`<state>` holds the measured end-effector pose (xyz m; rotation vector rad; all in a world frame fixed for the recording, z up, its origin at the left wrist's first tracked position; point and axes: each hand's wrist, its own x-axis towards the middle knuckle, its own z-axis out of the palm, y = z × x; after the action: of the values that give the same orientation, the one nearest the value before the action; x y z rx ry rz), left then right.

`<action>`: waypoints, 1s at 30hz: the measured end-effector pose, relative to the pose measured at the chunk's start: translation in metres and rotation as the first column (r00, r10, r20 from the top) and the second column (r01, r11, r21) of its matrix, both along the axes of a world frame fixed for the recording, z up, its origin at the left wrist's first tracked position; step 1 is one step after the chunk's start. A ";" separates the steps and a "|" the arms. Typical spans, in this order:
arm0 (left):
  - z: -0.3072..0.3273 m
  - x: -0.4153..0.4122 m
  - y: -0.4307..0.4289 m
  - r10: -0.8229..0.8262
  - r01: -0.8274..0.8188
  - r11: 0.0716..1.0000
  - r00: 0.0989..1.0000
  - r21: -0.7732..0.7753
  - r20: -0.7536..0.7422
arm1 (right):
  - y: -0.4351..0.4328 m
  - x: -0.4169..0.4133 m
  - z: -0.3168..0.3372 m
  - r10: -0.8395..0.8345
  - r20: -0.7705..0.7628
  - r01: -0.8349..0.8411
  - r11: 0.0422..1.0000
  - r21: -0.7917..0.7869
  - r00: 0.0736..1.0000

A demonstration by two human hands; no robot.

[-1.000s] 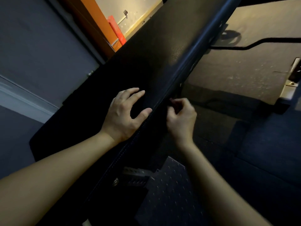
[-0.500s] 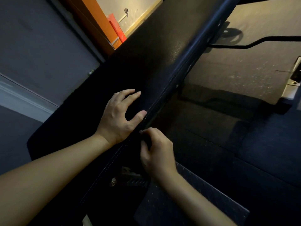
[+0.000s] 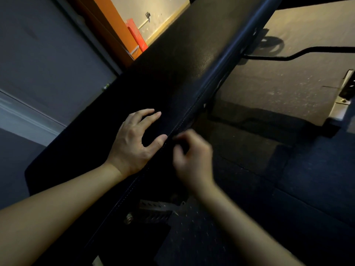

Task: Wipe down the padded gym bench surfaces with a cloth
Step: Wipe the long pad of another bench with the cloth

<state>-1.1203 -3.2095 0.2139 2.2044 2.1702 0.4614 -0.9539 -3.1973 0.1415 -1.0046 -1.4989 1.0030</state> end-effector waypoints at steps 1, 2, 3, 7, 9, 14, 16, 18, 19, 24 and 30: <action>0.000 0.000 0.000 0.003 -0.003 1.000 1.000 -0.006 0.007 | 0.034 0.007 0.002 -0.099 0.033 0.099 0.995 -0.018 0.995; -0.001 0.000 -0.001 0.005 -0.005 1.000 1.000 -0.011 0.010 | 0.069 0.016 0.005 -0.169 0.068 0.172 0.984 -0.054 0.983; -0.001 0.000 -0.001 0.006 -0.006 1.000 1.000 -0.013 0.010 | 0.095 0.024 0.006 -0.192 0.086 0.199 0.977 -0.082 0.978; 0.000 0.001 -0.001 0.011 -0.010 1.000 1.000 -0.008 0.018 | 0.064 0.011 -0.001 -0.201 0.028 0.203 0.976 -0.083 0.979; 0.000 0.001 -0.001 0.010 -0.010 1.000 1.000 0.000 0.014 | 0.007 0.000 -0.007 -0.020 0.026 0.021 0.999 -0.049 0.999; 0.000 -0.001 -0.002 0.008 -0.008 1.000 1.000 0.004 0.021 | 0.070 0.011 0.003 -0.177 0.089 0.175 0.984 0.026 0.980; 0.000 -0.001 -0.002 0.004 -0.004 1.000 1.000 -0.002 0.021 | 0.117 0.024 0.011 -0.241 0.097 0.248 0.967 -0.060 0.966; 0.000 -0.001 -0.002 0.002 -0.002 1.000 1.000 -0.008 0.019 | 0.114 0.018 0.007 -0.289 0.079 0.296 0.950 -0.101 0.954; 0.000 -0.001 -0.002 0.002 -0.002 1.000 1.000 -0.008 0.022 | 0.094 0.012 0.004 -0.274 0.049 0.278 0.956 -0.092 0.960; 0.001 0.000 -0.002 0.001 -0.001 1.000 1.000 -0.003 0.014 | 0.037 0.005 -0.007 -0.075 0.047 0.077 0.996 -0.043 0.996; 0.001 0.000 -0.002 0.003 -0.002 1.000 1.000 -0.012 0.017 | 0.105 0.019 -0.001 -0.245 0.010 0.243 0.952 -0.188 0.969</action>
<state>-1.1201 -3.2113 0.2152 2.1836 2.1616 0.4647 -0.9351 -3.0928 0.1402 -1.2813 -1.2487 0.9820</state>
